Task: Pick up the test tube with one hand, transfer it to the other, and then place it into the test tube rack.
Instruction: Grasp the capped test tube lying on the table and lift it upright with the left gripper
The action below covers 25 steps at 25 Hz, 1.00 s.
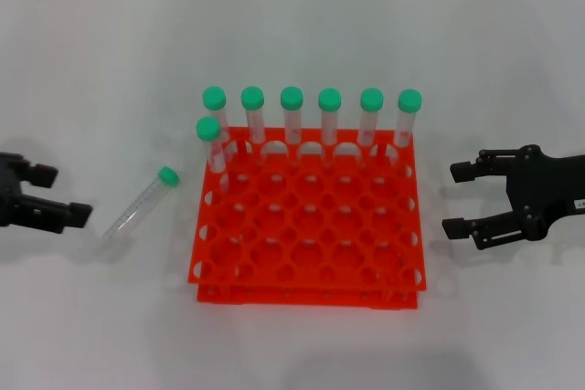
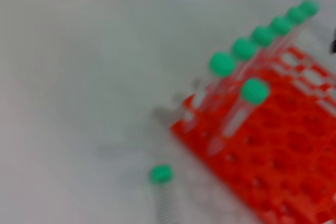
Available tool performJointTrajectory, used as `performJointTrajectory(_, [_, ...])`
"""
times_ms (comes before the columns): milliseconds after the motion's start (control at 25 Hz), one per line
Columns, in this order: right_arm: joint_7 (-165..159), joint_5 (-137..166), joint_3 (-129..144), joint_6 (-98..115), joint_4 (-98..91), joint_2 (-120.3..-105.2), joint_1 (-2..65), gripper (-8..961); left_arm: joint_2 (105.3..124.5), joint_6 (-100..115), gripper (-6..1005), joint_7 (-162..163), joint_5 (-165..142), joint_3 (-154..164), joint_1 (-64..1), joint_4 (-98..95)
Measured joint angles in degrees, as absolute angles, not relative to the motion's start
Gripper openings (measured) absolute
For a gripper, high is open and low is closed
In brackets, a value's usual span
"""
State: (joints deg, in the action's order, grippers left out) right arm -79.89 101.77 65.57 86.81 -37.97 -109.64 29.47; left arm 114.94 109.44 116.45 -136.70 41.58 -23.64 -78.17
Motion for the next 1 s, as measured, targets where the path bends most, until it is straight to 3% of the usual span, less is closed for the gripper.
performJointTrajectory(1000, [-78.5,101.8,65.6,85.9,-39.3,-111.21,29.3,871,117.54,96.6,859,122.5,-153.0,48.3,-31.2,-64.4])
